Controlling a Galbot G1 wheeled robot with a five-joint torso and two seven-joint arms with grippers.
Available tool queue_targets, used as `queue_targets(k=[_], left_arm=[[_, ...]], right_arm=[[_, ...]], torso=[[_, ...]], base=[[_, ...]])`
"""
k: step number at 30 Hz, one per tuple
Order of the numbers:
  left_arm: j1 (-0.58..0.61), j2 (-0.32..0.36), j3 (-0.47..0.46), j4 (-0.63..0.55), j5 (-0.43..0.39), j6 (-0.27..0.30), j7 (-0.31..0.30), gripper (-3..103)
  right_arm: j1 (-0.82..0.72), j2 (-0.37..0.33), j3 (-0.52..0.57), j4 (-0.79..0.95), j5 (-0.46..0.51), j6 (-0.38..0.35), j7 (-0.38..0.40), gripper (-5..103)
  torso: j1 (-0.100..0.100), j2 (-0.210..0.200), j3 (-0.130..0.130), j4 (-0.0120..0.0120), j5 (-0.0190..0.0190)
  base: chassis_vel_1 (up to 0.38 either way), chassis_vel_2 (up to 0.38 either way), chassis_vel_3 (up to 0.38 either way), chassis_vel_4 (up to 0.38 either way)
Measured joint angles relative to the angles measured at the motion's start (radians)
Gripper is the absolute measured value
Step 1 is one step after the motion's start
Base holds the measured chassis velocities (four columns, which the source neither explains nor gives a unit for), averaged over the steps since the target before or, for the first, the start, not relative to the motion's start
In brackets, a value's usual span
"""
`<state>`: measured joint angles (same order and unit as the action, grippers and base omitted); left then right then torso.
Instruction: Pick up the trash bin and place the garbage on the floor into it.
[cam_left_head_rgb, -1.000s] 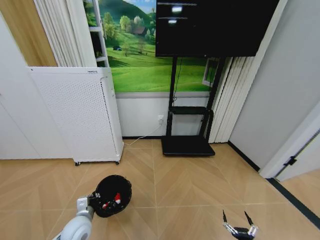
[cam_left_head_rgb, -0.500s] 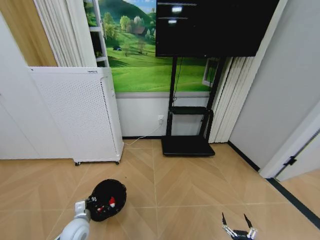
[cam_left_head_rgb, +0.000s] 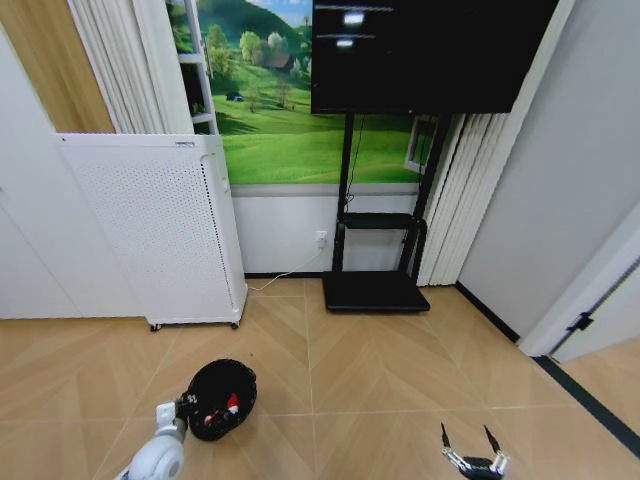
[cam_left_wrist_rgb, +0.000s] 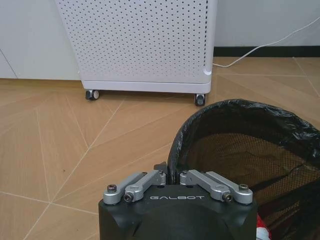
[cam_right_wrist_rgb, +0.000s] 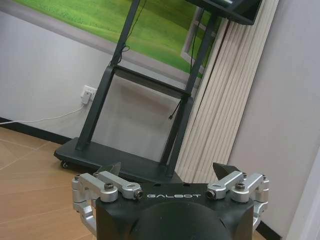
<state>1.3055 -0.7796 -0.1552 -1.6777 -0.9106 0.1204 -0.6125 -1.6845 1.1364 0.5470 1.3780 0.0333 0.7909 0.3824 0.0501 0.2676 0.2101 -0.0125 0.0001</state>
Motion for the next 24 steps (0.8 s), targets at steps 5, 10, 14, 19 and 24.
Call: queue_targets(k=[5, 10, 14, 19, 24], left_arm=[[0.004, -0.001, -0.001, 0.006, 0.0, -0.002, 0.001, 7], [0.021, -0.001, -0.011, 0.015, -0.004, -0.004, -0.008, 7], [0.03, 0.005, -0.016, -0.007, -0.021, 0.004, -0.033, 7], [0.038, 0.006, -0.024, -0.013, -0.022, 0.002, -0.037, 7], [0.056, 0.001, -0.031, -0.026, -0.023, -0.001, -0.045, 7]], right_arm=[[0.011, -0.003, -0.005, -0.007, 0.002, -0.003, 0.001, 100], [0.02, -0.003, -0.009, -0.011, 0.006, -0.011, 0.005, 100], [0.014, 0.019, -0.008, -0.021, -0.003, -0.01, 0.005, 100], [0.012, 0.023, 0.003, -0.036, -0.009, -0.001, 0.005, 100], [0.012, 0.019, 0.012, -0.045, -0.009, 0.003, 0.017, 100]], torso=[[0.0, 0.0, 0.0, 0.0001, 0.0], [0.0, 0.0, 0.0, 0.0002, -0.0001], [0.0, 0.0, 0.0, -0.0001, -0.0004], [0.0, 0.0, 0.0, 0.0, -0.0003], [0.0, 0.0, 0.0, 0.0, 0.0]], base=[[0.0, 0.0, 0.0, 0.0], [0.0, 0.0, 0.0, 0.0], [0.0, 0.0, 0.0, 0.0], [0.0, 0.0, 0.0, 0.0], [0.0, 0.0, 0.0, 0.0]])
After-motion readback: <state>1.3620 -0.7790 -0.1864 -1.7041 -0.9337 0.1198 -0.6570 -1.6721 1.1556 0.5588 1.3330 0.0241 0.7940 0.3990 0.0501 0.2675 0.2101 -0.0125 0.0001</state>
